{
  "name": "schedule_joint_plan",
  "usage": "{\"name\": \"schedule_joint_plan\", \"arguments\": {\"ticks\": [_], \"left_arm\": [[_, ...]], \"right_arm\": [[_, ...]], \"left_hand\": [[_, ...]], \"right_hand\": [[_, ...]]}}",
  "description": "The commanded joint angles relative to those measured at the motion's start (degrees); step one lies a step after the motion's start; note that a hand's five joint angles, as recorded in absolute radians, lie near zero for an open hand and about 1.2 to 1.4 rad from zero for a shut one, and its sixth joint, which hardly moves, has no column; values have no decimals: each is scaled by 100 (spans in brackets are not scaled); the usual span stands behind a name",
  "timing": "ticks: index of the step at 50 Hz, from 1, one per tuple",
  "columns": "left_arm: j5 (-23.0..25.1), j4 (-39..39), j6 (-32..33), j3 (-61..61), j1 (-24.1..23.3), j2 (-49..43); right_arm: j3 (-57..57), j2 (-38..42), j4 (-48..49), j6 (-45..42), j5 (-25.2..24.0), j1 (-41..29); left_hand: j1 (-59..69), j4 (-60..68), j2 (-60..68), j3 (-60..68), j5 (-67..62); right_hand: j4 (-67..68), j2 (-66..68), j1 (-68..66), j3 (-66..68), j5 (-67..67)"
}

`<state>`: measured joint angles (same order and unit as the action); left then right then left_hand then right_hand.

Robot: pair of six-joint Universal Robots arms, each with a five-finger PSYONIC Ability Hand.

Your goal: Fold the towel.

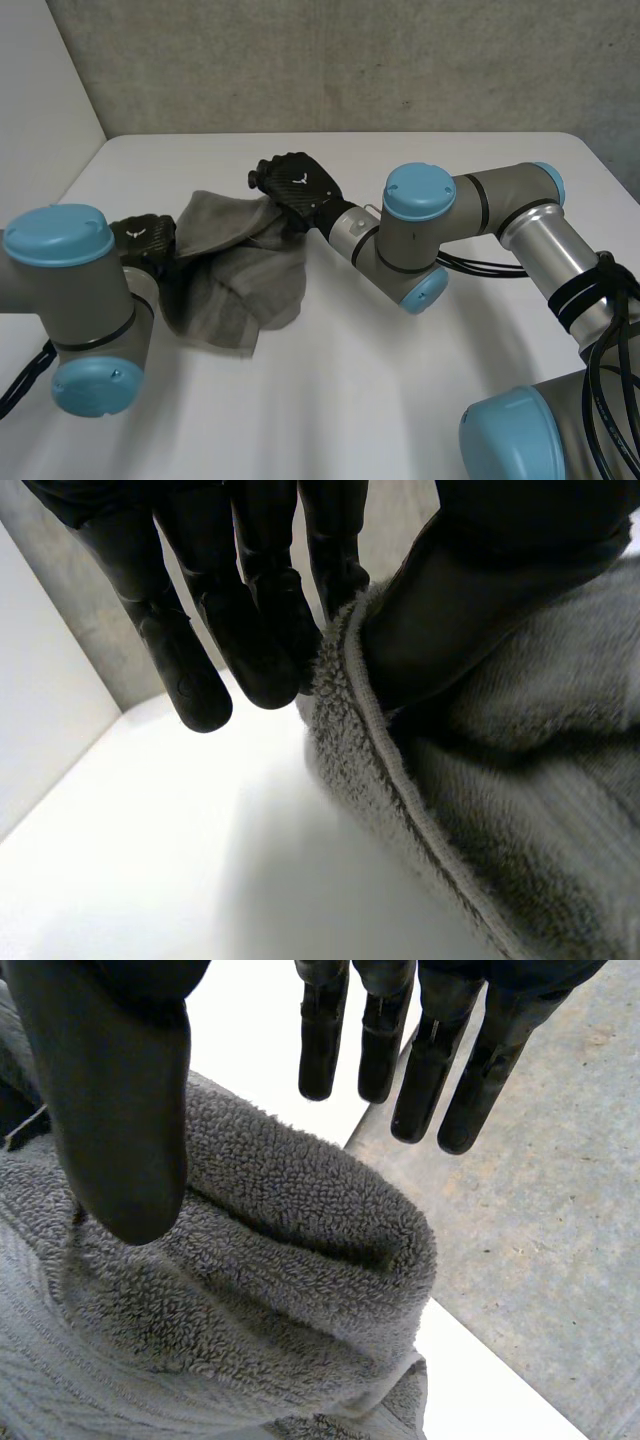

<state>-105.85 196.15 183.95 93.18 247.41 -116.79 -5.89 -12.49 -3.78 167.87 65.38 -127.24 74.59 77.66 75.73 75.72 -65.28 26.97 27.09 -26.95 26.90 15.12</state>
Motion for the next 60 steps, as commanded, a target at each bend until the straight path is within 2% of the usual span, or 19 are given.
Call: {"name": "schedule_joint_plan", "arguments": {"ticks": [1, 6, 8, 9, 11, 12, 13, 22, 28, 30, 33, 35, 41, 44, 46, 49, 50, 54, 60], "left_arm": [[20, 178, 9, 341, -220, 464], [20, 275, 9, 596, -334, 780], [20, 371, 18, 701, -343, 920], [20, 371, 18, 701, -343, 921], [20, 424, 18, 736, -343, 1017], [20, 424, 18, 736, -343, 1018], [20, 433, 18, 719, -343, 1053], [29, 433, 18, 490, -334, 1070], [29, 424, 26, -64, -281, 1237], [38, 398, 26, -422, -264, 1482], [38, 389, 26, -617, -272, 1607], [46, 363, 26, -915, -281, 1904], [99, 363, 18, -1022, -360, 2398], [354, 363, 0, -890, -387, 2556], [756, 380, 9, -505, -457, 2582], [925, 398, 9, -310, -492, 2573], [1073, 415, 18, -110, -510, 2547], [1312, 468, 18, 427, -527, 2364], [1321, 450, 18, 719, -457, 1949]], "right_arm": [[9, -17, 0, 0, 19, -3], [0, -8, 9, -9, -34, 6], [0, 18, 9, -18, -69, 6], [0, 19, 9, -18, -69, 6], [-8, 45, 9, -44, -95, 6], [-8, 45, 9, -44, -95, 6], [-17, 54, 9, -61, -87, -3], [88, -412, -123, -70, 37, 32], [71, -1625, -554, 18, 309, 428], [62, -2325, -956, 166, 379, 682], [44, -2662, -1187, 308, 388, 771], [18, -3283, -1711, 631, 414, 989], [-193, -3849, -2778, 712, 291, 1333], [-536, -4095, -3428, 571, 98, 1421], [-1252, -4453, -3901, -40, -164, 1430], [-1828, -4648, -4043, -404, -227, 1439], [-2446, -4857, -4043, -787, -227, 1430], [-4187, -5368, -3510, -1615, -61, 1421], [-5704, -5650, -2672, -2013, 388, 1421]], "left_hand": [[541, 234, 427, 428, -472], [541, 234, 427, 428, -472], [541, 234, 427, 428, -472], [541, 234, 427, 428, -472], [541, 234, 427, 428, -472], [541, 234, 427, 428, -472], [541, 234, 427, 428, -472], [541, 234, 427, 428, -472], [541, 234, 427, 428, -472], [541, 234, 427, 428, -472], [541, 234, 427, 428, -472], [541, 234, 427, 428, -472], [541, 234, 427, 428, -472], [541, 234, 427, 428, -472], [541, 234, 427, 428, -472], [541, 234, 427, 428, -472], [541, 234, 427, 428, -472], [541, 234, 427, 428, -472], [541, 234, 427, 428, -472]], "right_hand": [[-174, -187, 173, -168, 10], [633, 621, -635, 640, 818], [2239, 2226, -2240, 2245, 2423], [2248, 2235, -2249, 2255, 2432], [4422, 4410, -4424, 4429, 4607], [4434, 4422, -4436, 4441, 4619], [5295, 5282, -5296, 5301, 5479], [5303, 5291, -5305, 5310, 5488], [5303, 5291, -5305, 5310, 5488], [5303, 5291, -5305, 5310, 5488], [5303, 5291, -5305, 5310, 5488], [5303, 5291, -5305, 5310, 5488], [5303, 5291, -5305, 5310, 5488], [5303, 5291, -5305, 5310, 5488], [5303, 5291, -5305, 5310, 5488], [5303, 5291, -5305, 5310, 5488], [5303, 5291, -5305, 5310, 5488], [5303, 5291, -5305, 5310, 5488], [5303, 5291, -5305, 5310, 5488]]}}
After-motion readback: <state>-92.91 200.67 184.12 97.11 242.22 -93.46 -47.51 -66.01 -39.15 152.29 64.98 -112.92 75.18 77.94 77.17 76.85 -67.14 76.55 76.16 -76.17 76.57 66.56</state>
